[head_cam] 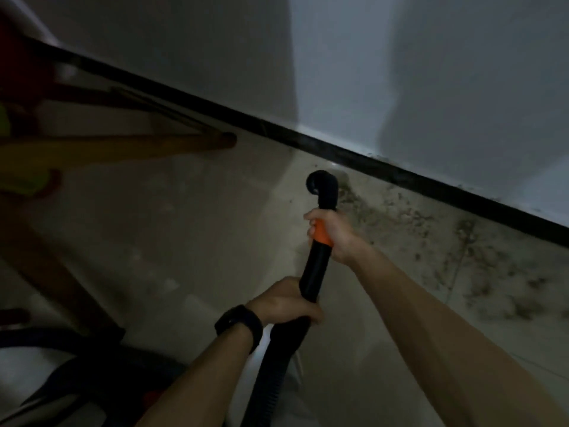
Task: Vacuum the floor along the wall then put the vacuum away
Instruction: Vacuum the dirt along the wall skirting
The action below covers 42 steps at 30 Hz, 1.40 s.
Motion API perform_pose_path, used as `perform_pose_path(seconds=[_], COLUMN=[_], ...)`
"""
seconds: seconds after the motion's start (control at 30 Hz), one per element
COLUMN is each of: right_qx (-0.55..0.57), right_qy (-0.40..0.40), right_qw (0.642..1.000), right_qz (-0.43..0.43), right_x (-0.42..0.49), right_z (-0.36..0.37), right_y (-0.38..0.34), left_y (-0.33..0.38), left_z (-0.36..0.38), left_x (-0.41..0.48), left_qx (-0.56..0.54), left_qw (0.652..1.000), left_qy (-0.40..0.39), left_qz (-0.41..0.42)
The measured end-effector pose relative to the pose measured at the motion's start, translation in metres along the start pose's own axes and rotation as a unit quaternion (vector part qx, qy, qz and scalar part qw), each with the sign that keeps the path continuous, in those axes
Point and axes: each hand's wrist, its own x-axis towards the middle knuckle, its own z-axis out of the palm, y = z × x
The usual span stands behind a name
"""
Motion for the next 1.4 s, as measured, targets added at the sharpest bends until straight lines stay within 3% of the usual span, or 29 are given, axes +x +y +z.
perform_pose_path(seconds=[0.1, 0.23, 0.33, 0.47, 0.57, 0.7, 0.87, 1.23, 1.4], right_qx=[0.02, 0.024, -0.087, -0.231, -0.311, -0.329, -0.342, -0.473, -0.455], right_qy=[-0.013, 0.005, 0.071, 0.145, 0.136, 0.134, 0.134, 0.174, 0.191], right_qw=[1.0, 0.997, 0.982, 0.939, 0.918, 0.916, 0.909, 0.822, 0.834], right_qz=[0.003, -0.071, -0.149, -0.21, -0.205, -0.185, -0.199, -0.264, -0.247], right_x=[0.021, 0.033, 0.034, 0.044, 0.045, 0.053, 0.08, 0.099, 0.092], right_z=[-0.015, -0.015, -0.006, -0.011, -0.017, -0.019, 0.001, 0.046, 0.039], right_y=[-0.004, -0.005, 0.014, 0.034, 0.032, 0.011, -0.001, -0.002, 0.002], left_y=[-0.002, -0.002, 0.003, 0.005, 0.008, -0.001, -0.01, -0.017, -0.01], left_z=[0.005, 0.0, -0.005, 0.013, 0.028, 0.033, -0.003, -0.025, -0.023], left_x=[0.031, 0.059, 0.069, 0.078, 0.079, 0.076, 0.082, 0.101, 0.102], left_qx=[-0.019, 0.109, 0.144, 0.124, 0.029, -0.104, -0.035, -0.037, -0.043], left_qw=[0.997, 0.973, 0.963, 0.973, 0.986, 0.986, 0.992, 0.986, 0.99], left_qy=[0.064, 0.189, 0.22, 0.189, 0.152, 0.106, 0.104, 0.147, 0.114], left_qz=[0.041, 0.071, 0.059, 0.052, 0.067, 0.075, 0.063, 0.064, 0.076])
